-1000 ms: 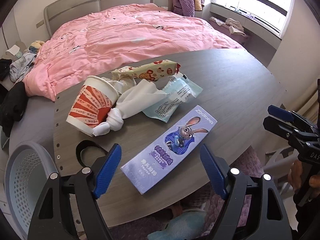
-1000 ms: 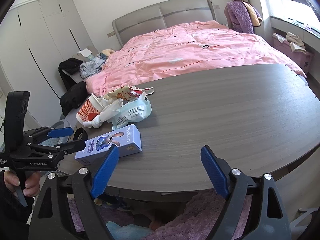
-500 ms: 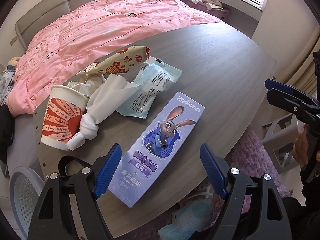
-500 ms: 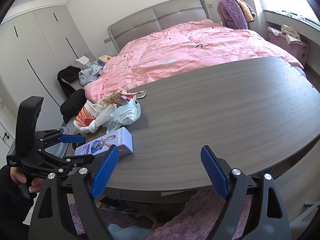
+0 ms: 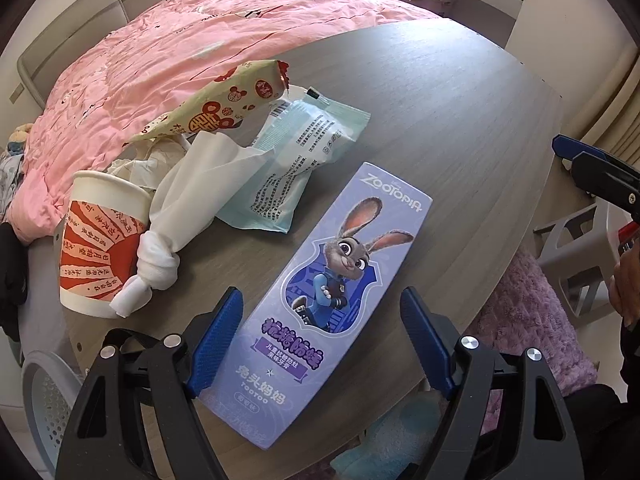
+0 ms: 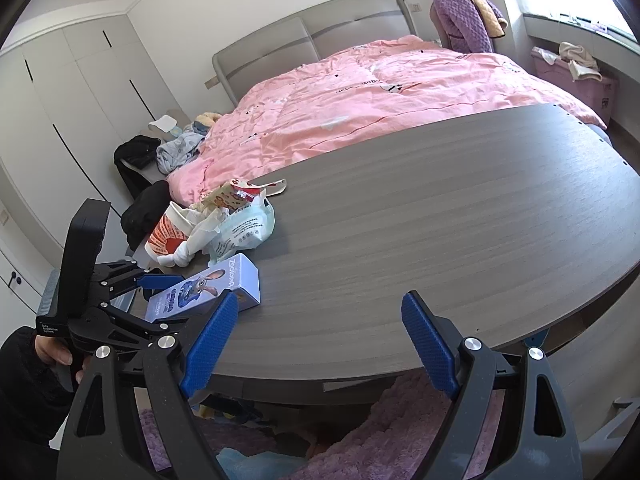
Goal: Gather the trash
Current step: 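Move the left gripper to the purple Zootopia toothpaste box and grasp it, then grasp the cream snack wrapper with the right gripper while the left gripper lifts the box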
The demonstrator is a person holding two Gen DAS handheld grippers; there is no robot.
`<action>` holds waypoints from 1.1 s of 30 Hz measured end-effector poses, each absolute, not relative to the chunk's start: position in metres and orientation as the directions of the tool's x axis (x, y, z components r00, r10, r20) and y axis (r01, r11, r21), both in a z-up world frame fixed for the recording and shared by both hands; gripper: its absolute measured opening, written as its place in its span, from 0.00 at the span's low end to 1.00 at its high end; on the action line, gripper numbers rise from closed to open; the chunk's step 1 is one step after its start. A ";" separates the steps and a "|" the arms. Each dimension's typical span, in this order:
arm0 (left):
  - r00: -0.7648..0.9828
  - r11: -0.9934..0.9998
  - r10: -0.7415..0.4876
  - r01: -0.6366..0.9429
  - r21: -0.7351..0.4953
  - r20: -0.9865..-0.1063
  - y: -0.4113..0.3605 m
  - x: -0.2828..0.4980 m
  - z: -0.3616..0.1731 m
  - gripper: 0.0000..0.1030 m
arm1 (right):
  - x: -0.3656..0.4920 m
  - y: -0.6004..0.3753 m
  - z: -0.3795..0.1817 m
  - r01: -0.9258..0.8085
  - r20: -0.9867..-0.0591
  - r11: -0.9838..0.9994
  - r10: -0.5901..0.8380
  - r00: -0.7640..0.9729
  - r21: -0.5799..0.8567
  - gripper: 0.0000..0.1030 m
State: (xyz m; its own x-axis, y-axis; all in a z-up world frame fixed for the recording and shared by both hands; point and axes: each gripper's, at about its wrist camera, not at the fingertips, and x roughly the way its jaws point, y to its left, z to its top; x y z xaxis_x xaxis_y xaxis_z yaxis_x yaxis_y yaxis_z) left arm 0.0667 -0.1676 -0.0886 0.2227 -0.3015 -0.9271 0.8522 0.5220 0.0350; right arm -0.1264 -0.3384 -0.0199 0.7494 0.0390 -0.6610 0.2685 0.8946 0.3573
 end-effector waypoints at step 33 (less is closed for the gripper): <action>0.427 0.807 -0.408 0.582 -0.100 -0.807 -0.094 0.033 -0.047 0.41 | -0.072 -0.312 -0.015 0.118 -0.666 0.951 0.109 0.738 0.286 0.80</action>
State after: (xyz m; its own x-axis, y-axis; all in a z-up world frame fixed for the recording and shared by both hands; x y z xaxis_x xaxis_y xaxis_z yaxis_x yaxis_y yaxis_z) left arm 0.0335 -0.0936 -0.0466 0.4272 -0.4084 -0.8067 0.5821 0.8069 -0.1003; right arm -0.0716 -0.3117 -0.0152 0.7378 0.1090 -0.6662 0.1181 0.9508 0.2864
